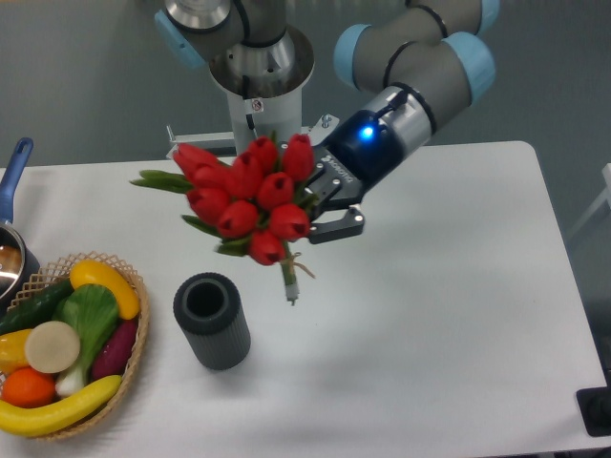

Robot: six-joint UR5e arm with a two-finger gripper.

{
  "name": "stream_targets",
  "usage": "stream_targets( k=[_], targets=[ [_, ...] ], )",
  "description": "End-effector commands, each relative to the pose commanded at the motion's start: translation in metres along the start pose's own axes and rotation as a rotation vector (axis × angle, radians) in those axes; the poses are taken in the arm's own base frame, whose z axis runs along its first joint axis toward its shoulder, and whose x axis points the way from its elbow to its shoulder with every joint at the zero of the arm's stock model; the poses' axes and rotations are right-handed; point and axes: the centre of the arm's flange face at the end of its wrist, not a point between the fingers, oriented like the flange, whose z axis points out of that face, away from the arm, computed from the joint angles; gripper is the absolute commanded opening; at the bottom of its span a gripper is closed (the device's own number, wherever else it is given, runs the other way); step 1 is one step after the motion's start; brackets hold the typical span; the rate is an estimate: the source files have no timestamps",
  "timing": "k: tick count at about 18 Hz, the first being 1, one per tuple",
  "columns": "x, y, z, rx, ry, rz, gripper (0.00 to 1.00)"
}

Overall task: Insert the flowers into the vase
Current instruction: 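Carry the tulip bunch toward the black vase, stems pointing down, then lower the tulip stems into the black vase opening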

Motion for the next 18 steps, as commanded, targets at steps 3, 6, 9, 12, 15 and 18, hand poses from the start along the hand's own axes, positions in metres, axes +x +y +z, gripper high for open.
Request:
stream_targets(
  k=[3, 6, 9, 12, 15, 18],
  targets=[
    [0.007, 0.003, 0.010, -0.001, 0.019, -0.007, 0.22],
    [0.017, 0.009, 0.027, -0.003, 0.053, -0.023, 0.22],
    [0.024, 0.011, 0.039, 0.003, 0.079, -0.029, 0.22],
    [0.030, 0.014, 0.045, 0.007, 0.094, -0.037, 0.22],
    [0.034, 0.018, 0.052, 0.006, 0.109, -0.044, 0.23],
    [0.036, 0.021, 0.060, 0.004, 0.123, -0.050, 0.23]
  ],
)
